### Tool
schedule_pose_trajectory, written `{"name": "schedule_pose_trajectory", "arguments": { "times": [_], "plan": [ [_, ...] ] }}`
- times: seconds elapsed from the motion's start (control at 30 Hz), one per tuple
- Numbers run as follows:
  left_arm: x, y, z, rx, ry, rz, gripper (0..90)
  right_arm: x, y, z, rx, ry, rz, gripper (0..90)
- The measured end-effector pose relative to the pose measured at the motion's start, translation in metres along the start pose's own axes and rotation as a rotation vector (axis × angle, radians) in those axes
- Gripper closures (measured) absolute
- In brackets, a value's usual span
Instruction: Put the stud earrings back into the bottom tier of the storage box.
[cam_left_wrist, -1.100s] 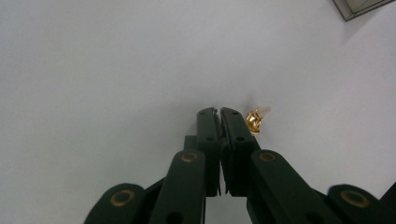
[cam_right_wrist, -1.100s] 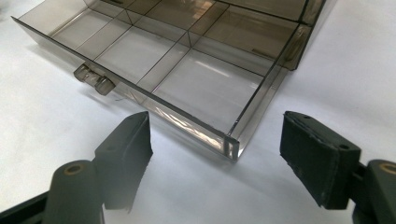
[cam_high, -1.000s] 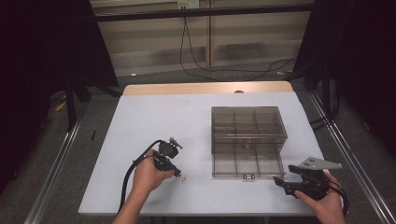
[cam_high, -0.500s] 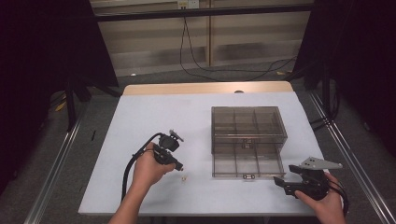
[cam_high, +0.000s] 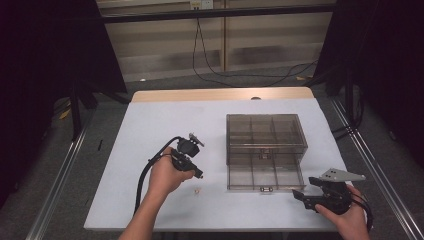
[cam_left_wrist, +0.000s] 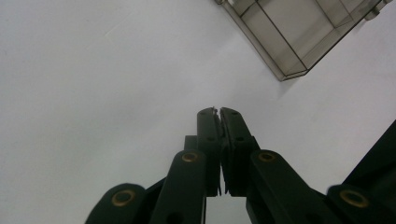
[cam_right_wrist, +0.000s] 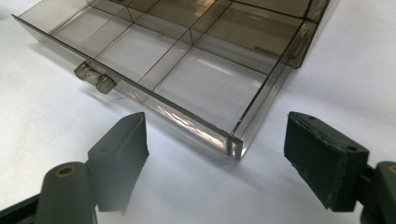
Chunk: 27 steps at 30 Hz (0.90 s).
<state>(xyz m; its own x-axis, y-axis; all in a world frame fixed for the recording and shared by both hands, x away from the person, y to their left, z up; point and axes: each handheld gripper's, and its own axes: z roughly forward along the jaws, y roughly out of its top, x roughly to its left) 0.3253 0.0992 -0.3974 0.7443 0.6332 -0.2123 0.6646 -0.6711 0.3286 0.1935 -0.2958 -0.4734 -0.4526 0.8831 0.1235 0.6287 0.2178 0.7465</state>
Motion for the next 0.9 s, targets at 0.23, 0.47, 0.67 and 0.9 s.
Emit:
{"name": "schedule_pose_trajectory", "arguments": {
  "times": [0.23,0.47,0.67,0.9],
  "plan": [
    [-0.006,0.01,-0.001,-0.01,-0.005,0.002,87.6,0.0,0.0,0.0,0.0,0.002,0.002,20.9],
    [-0.01,0.016,-0.001,-0.001,-0.005,0.017,87.6,-0.001,0.0,0.0,-0.004,0.009,0.014,18.6],
    [-0.013,0.02,-0.001,-0.006,-0.013,0.013,87.6,-0.001,0.0,0.0,-0.007,0.004,0.012,16.3],
    [-0.016,0.024,-0.001,-0.006,-0.012,0.02,87.6,-0.001,0.0,0.001,-0.006,0.0,0.004,13.9]
  ]
}}
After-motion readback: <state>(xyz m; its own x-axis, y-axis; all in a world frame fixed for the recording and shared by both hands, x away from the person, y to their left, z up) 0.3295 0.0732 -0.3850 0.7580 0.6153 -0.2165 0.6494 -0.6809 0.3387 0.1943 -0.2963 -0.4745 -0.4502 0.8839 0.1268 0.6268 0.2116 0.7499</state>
